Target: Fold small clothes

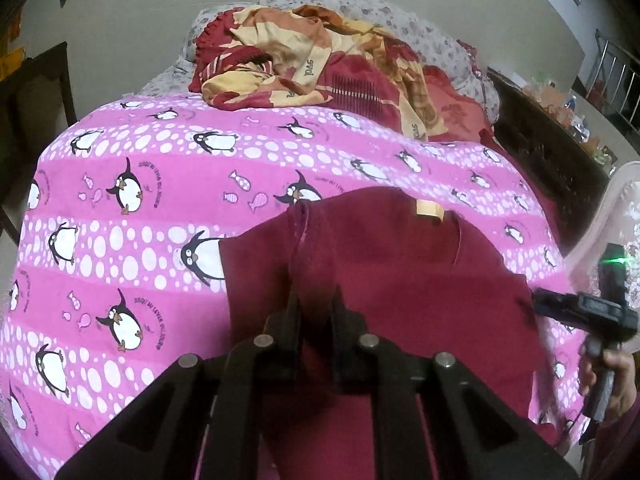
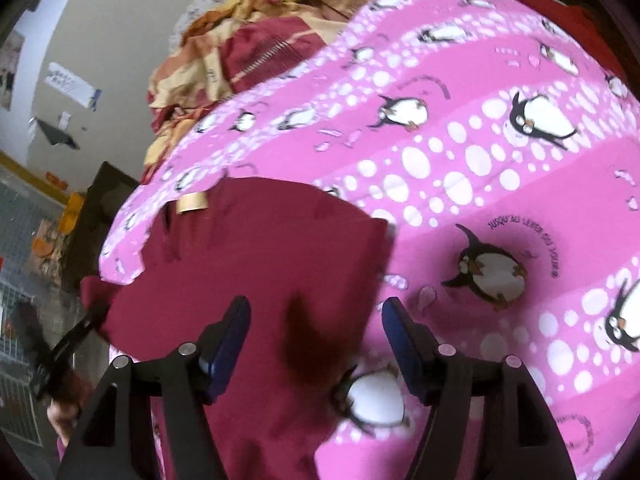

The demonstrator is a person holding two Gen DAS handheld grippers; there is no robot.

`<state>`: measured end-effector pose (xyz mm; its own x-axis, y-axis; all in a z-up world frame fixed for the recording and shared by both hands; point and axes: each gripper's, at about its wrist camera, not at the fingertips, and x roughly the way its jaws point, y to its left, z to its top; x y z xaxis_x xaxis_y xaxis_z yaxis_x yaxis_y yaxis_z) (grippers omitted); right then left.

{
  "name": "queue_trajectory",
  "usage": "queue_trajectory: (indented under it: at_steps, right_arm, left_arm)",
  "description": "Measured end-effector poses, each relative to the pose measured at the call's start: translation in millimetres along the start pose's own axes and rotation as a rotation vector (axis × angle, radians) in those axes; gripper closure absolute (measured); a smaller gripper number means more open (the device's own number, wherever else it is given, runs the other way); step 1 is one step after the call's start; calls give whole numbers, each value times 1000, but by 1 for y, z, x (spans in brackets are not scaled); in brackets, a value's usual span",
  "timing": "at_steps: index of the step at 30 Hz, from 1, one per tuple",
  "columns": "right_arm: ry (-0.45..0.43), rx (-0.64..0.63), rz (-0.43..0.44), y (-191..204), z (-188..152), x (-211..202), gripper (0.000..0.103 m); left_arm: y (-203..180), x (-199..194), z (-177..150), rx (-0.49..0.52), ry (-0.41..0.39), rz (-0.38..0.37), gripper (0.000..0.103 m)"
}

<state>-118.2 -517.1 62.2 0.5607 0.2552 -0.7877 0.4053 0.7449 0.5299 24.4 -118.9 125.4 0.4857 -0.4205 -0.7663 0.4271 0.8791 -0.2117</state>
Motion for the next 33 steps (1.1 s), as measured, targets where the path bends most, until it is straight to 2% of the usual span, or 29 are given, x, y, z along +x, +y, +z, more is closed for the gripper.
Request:
queue_trajectory:
  at_steps: [3, 4, 6, 8, 12, 15, 17, 19, 22, 24, 25, 27, 29, 33]
  right_arm:
    - [37, -15, 15, 0, 9, 20, 31]
    - [49, -41, 19, 4, 10, 26, 35]
    - [12, -111, -47, 15, 12, 26, 82]
    - [-26, -154, -57, 22, 15, 19, 87]
    - [-153, -255, -141, 36, 30, -7, 93]
    - [-158, -231, -167, 29, 45, -2, 94]
    - [-156, -260, -232, 27, 48, 11, 94]
    - [-145, -294, -312, 25, 48, 27, 94]
    - [-113, -240, -292, 12, 48, 30, 94]
    - [-111, -185, -249, 4, 45, 19, 89]
    - [-111, -171, -228, 3, 42, 12, 85]
    - [-93, -156, -155, 4, 31, -4, 51]
    - [-48, -151, -64, 10, 13, -12, 37]
    - [45, -126, 6, 11, -16, -3, 35]
  left_arm:
    - [3, 1, 1, -17, 7, -5, 92]
    - [4, 1, 1, -23, 10, -7, 92]
    - [2, 3, 0, -20, 15, -3, 92]
    - [1, 7, -1, -21, 23, -6, 92]
    - [-2, 19, -4, -35, 38, -10, 92]
    - [-4, 35, -10, -58, 53, -1, 92]
    - [-5, 50, -16, -59, 75, 19, 92]
    - [-4, 62, -21, -56, 103, 38, 92]
    - [2, 66, -25, -68, 125, 34, 86]
    - [7, 56, -22, -66, 108, 37, 68]
    - [10, 50, -20, -64, 93, 42, 64]
    - [16, 35, -17, -61, 56, 43, 57]
    - [22, 25, -15, -62, 40, 52, 55]
    - [32, 20, -16, -109, 41, 54, 54]
